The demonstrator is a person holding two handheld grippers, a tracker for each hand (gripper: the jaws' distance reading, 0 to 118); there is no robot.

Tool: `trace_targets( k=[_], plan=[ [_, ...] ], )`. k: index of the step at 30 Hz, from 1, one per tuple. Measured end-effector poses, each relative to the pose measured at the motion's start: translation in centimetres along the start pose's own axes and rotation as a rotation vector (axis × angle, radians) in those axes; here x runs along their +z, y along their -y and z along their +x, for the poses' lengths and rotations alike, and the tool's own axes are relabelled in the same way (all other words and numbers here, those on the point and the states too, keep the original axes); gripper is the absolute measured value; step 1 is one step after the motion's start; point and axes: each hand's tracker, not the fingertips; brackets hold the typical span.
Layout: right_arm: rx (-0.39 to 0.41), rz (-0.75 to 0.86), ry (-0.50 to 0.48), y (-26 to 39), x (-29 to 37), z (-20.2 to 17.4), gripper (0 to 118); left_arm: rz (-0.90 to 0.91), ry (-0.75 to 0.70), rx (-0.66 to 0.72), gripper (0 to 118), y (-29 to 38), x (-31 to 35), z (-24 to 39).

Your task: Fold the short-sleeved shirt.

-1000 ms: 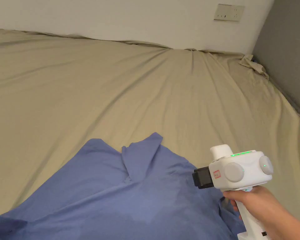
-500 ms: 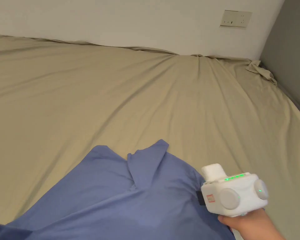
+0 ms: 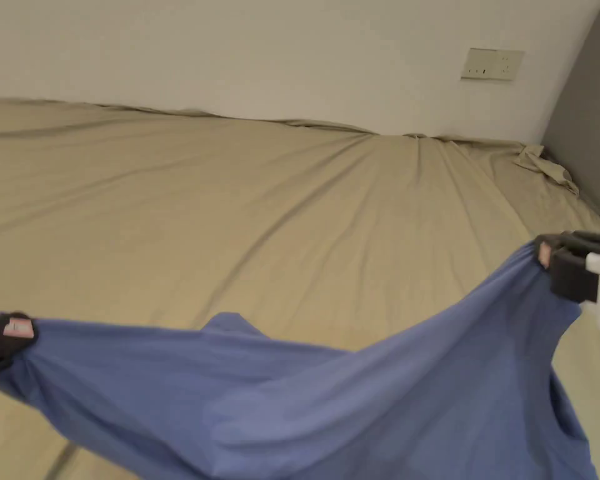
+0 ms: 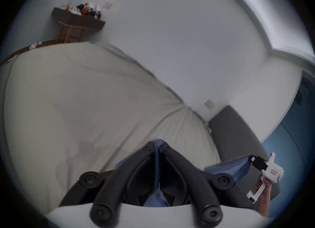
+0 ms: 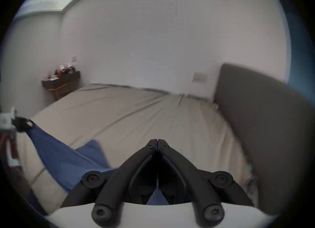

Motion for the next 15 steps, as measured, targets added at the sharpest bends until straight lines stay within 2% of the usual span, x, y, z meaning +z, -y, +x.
trace_targets(
  k=[2, 3, 6, 9, 12, 15],
  plan=[
    [0.124, 0.076, 0.166, -2.1, 1.2, -0.5, 3, 0.082, 0.011, -0.009, 2, -1.8, 0.3, 1.9],
    [0.103, 0.098, 0.185, -3.2, 1.6, -0.2, 3, 0.126, 0.031, 0.021, 2, -3.1, 0.5, 2.6],
    [-0.026, 0.128, 0.138, -7.0, 2.4, 2.1, 3, 0.209, 0.078, 0.045, 2, -7.6, 0.0, 5.1],
    [-0.03, 0.156, 0.175, -11.1, 1.6, 4.1, 3, 0.254, 0.06, -0.064, 2, -12.0, -2.1, 8.3],
    [-0.075, 0.155, 0.175, -15.0, -0.4, 6.6, 3, 0.264, 0.042, -0.11, 2, -16.5, -4.8, 11.0],
    [-0.075, 0.156, 0.208, -18.6, -1.6, 8.0, 3, 0.314, 0.038, -0.126, 2, -19.6, -5.8, 13.7]
  ],
)
